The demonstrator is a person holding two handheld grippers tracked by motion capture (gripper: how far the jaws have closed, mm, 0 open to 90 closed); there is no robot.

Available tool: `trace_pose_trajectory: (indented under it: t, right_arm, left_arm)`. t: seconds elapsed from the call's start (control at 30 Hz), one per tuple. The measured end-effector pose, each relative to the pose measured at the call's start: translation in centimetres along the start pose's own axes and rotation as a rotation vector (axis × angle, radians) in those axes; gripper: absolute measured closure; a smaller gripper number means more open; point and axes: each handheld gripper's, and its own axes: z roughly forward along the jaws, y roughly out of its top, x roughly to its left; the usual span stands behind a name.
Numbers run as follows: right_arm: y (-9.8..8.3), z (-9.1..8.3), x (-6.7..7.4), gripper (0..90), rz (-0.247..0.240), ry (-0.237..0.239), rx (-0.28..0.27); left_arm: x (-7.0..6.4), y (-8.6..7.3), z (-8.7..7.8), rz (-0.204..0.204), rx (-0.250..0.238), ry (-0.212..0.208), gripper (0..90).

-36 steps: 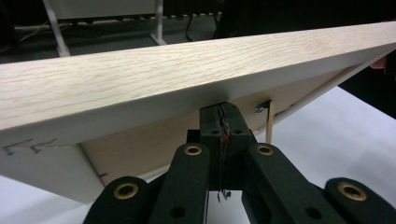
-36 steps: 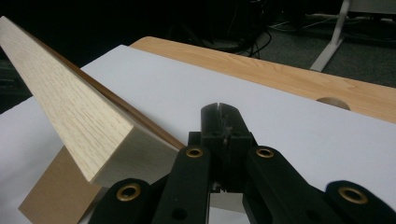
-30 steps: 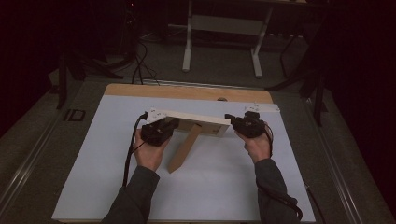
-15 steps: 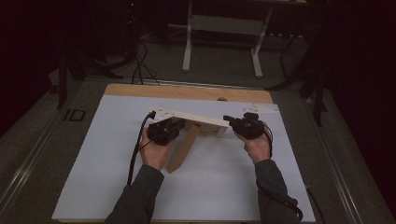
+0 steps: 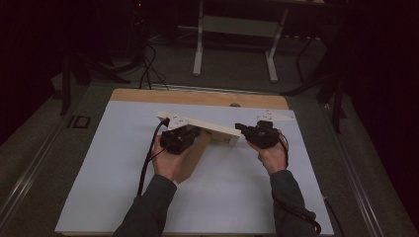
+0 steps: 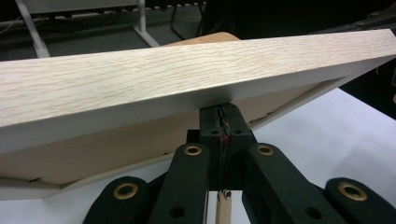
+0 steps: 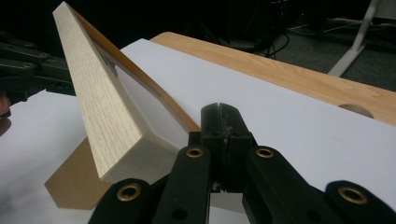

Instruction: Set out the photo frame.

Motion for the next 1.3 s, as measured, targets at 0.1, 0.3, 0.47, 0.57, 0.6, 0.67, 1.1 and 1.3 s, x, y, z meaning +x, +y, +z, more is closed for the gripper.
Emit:
trace_pose_trajectory:
  t: [0.1,0.3,0.47,0.57,0.6,0.67,1.1,1.3]
  right_arm:
    - [0.0,0.0,0.1,89.7,-0.002,0.003,0.001]
    - [-0.1,-0.1,0.5,89.6,-0.015,0.022,0.007]
    - [-0.1,-0.1,1.0,89.7,-0.024,0.031,0.007]
    - [-0.1,-0.1,1.1,89.7,-0.029,0.035,0.007]
    - [-0.1,-0.1,1.2,89.7,-0.031,0.036,0.007]
    - [-0.1,-0.1,1.2,89.7,-0.031,0.036,0.007]
    - [-0.2,-0.2,2.0,89.7,-0.052,0.056,0.005]
    - [-0.1,-0.1,2.3,89.7,-0.057,0.067,0.005]
  left_arm:
    - [-0.1,0.0,0.0,0.002,0.000,0.000,90.0]
    - [0.0,0.1,0.0,-0.002,-0.001,-0.002,90.0]
    - [-0.3,0.1,0.1,0.003,-0.001,-0.003,90.0]
    - [-0.3,0.1,0.1,0.008,0.000,-0.002,90.0]
    - [-0.4,0.1,0.1,0.009,0.001,-0.003,90.0]
    - [-0.4,0.1,0.1,0.010,0.002,-0.003,90.0]
    - [-0.2,0.4,0.2,0.015,0.009,0.010,90.0]
    - [0.0,0.5,0.2,0.016,0.010,0.015,90.0]
